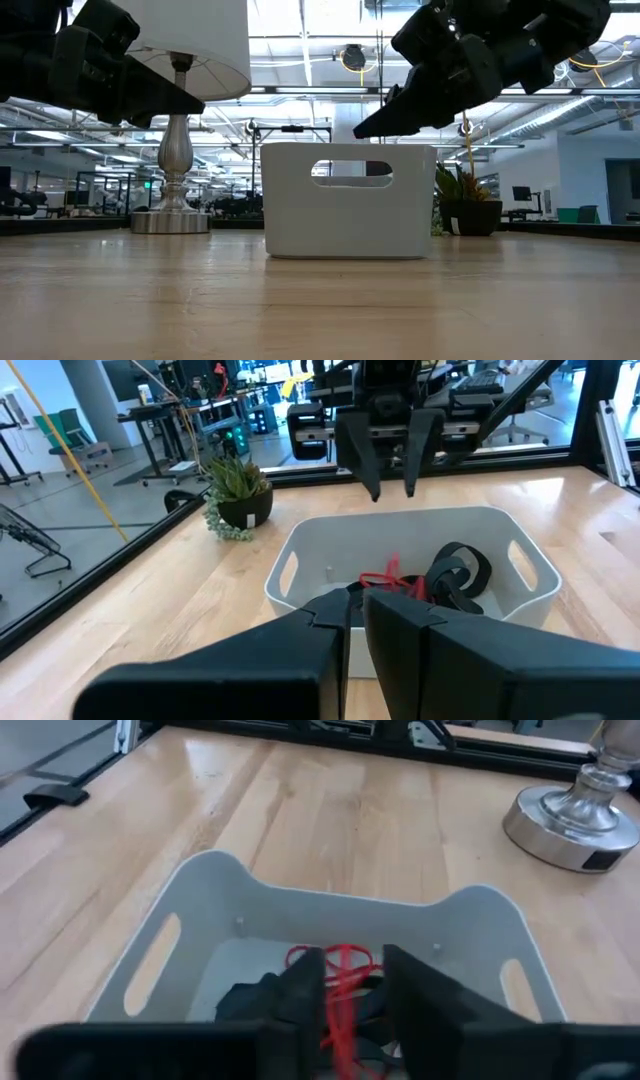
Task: Pick and place rubber bands into bin
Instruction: Return to Home Position
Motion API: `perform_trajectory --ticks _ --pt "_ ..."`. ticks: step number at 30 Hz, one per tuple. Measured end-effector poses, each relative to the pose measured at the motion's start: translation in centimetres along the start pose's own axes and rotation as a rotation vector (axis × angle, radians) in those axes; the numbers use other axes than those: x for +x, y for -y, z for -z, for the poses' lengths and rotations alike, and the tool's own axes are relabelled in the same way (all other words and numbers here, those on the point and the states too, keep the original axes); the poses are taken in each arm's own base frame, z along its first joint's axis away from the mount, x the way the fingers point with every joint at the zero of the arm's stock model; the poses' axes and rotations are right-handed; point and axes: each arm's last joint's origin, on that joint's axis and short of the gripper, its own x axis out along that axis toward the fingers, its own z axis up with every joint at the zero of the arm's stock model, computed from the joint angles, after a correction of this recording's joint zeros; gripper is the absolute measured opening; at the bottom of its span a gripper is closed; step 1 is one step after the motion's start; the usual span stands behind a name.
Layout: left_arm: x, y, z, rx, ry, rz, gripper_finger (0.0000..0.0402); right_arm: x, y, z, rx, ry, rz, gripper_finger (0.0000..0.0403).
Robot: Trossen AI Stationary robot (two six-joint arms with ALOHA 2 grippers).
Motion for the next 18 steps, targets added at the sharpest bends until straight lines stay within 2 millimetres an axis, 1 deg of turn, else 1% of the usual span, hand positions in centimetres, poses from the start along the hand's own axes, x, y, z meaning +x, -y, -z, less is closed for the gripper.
perform_trajectory --ticks 3,5,7,10,12,14,16,18 --pt "0.0 0.0 0.0 -0.001 0.0 0.0 0.0042 0.0 0.0 0.0 0.025 0.002 0.001 0.0159" --pt "0.0 0.0 0.0 -0.001 0.0 0.0 0.0042 -0.2 0.0 -0.3 0.023 0.013 0.009 0.0186" --pt "0.0 0.0 0.0 -0.004 0.0 0.0 0.0042 -0.7 0.0 -0.8 0.009 0.041 0.028 0.0202" --pt "0.0 0.0 0.0 -0.017 0.002 0.002 0.0042 -2.0 -0.1 -1.9 -0.023 0.07 0.023 0.0208" --pt "-0.2 0.1 -0.2 -0.013 0.013 0.006 0.0042 -3.3 -0.4 -2.7 -0.064 0.088 -0.01 0.02" --pt "-0.5 0.4 -0.7 0.006 0.047 0.011 0.0042 -5.1 -0.9 -3.4 -0.112 0.092 -0.048 0.0177" --pt "-0.9 0.7 -1.0 0.044 0.065 0.02 0.0037 -6.7 -1.2 -3.9 -0.142 0.095 -0.058 0.0136" --pt "-1.2 1.0 -1.3 0.07 0.082 0.02 0.0022 -8.3 -1.2 -4.3 -0.16 0.103 -0.06 0.0081"
